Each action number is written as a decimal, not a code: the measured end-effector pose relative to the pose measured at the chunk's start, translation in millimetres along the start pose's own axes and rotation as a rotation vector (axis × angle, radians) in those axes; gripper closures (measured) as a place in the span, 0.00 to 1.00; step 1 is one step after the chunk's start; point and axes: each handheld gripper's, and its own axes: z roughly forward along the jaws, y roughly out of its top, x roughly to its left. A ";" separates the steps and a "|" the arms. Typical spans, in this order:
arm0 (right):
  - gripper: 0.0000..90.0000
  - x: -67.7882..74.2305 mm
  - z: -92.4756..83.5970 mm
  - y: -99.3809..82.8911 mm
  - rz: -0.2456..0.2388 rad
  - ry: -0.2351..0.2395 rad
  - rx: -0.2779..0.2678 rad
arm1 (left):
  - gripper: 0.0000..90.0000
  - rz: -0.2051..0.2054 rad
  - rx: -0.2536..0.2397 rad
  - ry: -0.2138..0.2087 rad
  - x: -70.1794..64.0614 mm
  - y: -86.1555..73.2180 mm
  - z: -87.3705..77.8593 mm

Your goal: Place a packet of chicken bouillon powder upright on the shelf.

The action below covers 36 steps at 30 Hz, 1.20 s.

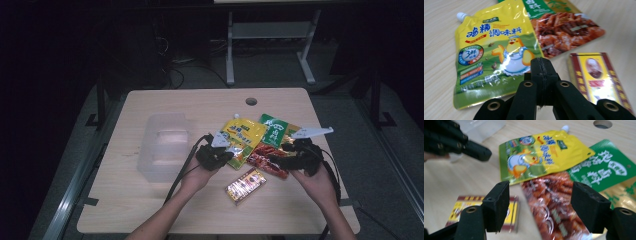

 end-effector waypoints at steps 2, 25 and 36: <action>0.32 -2.1 5.6 10.1 0.003 -0.003 0.012 | 1.00 -0.010 0.011 0.005 2.1 1.5 6.1; 0.40 -40.6 85.0 72.0 0.110 -0.050 0.119 | 1.00 -0.032 0.106 0.056 10.2 -0.2 42.0; 0.37 -58.7 107.6 62.4 0.192 -0.122 0.175 | 1.00 -0.025 0.125 0.067 9.7 0.5 43.5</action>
